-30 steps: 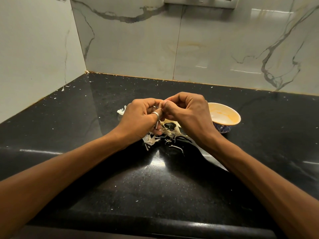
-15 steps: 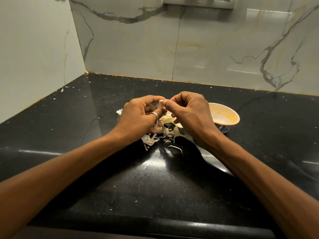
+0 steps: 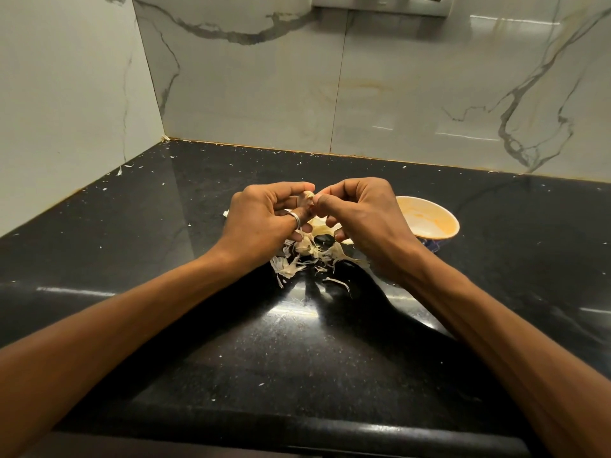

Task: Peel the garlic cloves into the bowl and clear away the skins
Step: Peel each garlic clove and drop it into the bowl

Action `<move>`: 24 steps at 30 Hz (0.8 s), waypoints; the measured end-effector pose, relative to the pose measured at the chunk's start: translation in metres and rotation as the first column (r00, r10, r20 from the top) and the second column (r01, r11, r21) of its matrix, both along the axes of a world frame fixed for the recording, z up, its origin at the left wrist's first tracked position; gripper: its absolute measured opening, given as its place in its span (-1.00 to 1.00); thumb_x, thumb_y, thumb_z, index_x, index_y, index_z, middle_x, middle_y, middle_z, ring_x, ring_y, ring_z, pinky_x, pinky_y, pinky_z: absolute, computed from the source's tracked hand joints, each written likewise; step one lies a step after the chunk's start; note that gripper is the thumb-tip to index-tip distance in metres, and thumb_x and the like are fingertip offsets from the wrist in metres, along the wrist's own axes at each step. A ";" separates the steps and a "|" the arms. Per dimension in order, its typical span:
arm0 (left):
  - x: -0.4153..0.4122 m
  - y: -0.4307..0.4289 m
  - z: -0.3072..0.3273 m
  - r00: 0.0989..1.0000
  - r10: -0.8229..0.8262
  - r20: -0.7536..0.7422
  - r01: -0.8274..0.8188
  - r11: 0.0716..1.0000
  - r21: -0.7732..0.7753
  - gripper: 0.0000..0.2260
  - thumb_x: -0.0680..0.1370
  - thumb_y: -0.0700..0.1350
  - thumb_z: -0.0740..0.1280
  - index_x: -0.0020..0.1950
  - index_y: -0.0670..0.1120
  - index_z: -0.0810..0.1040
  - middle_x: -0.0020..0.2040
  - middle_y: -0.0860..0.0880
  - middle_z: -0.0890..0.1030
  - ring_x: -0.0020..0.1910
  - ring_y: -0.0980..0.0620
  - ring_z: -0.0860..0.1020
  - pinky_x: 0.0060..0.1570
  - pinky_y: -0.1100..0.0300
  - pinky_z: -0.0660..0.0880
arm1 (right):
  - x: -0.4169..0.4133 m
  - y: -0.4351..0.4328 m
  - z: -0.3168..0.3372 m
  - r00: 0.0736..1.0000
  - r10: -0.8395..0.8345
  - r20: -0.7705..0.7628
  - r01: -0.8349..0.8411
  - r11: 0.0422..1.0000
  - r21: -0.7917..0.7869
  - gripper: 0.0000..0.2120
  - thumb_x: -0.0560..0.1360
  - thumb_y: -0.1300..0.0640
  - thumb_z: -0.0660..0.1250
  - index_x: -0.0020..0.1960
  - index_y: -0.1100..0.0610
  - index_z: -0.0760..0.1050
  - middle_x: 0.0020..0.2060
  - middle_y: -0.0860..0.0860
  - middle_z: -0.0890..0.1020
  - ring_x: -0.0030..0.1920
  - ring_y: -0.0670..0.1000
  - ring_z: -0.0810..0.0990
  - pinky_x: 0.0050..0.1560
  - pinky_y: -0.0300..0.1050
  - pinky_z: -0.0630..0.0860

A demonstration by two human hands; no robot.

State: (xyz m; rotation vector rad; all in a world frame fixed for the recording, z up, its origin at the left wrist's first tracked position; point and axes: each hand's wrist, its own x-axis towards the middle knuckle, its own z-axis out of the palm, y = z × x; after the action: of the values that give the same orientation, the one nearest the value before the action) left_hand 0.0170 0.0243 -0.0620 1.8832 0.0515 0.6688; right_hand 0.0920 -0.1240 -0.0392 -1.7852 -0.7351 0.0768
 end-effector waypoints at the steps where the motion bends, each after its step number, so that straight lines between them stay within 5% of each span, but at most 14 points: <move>1: 0.000 0.000 0.000 1.000 -0.001 0.001 0.001 1.000 -0.007 -0.70 0.55 -0.26 0.44 0.28 -0.12 0.61 -0.09 -0.05 0.73 -0.22 0.00 0.72 -0.27 0.19 0.66 | 0.000 0.000 0.000 1.000 0.005 -0.007 -0.005 1.000 0.002 -0.90 0.53 0.20 0.41 -0.15 0.11 0.66 -0.25 0.08 0.69 -0.31 -0.11 0.60 -0.37 -0.24 0.50; 14: -0.001 0.001 0.003 0.996 -0.071 -0.060 0.072 0.997 0.004 -0.66 0.52 -0.29 0.47 0.30 -0.14 0.62 0.03 -0.07 0.72 -0.07 0.04 0.72 -0.16 0.16 0.67 | -0.001 0.001 -0.002 0.994 -0.009 -0.109 0.016 0.998 0.062 -0.90 0.48 0.20 0.41 -0.21 0.17 0.60 -0.33 0.07 0.59 -0.33 -0.07 0.47 -0.40 -0.16 0.39; 24: -0.003 -0.003 0.013 0.964 -0.260 -0.054 0.232 0.923 -0.307 -0.75 0.59 -0.37 0.32 0.27 -0.25 0.56 0.06 -0.25 0.69 0.07 -0.11 0.70 0.05 0.15 0.65 | 0.003 0.001 0.001 0.959 0.066 -0.274 -0.023 0.988 0.154 -0.90 0.50 0.28 0.38 -0.20 0.21 0.58 -0.39 0.03 0.50 -0.43 -0.11 0.39 -0.47 -0.28 0.33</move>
State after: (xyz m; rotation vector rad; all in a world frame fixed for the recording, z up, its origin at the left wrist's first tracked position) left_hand 0.0143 0.0215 -0.0489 1.5935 -0.0233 0.3753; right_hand 0.0955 -0.1230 -0.0382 -1.5740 -0.5620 0.2908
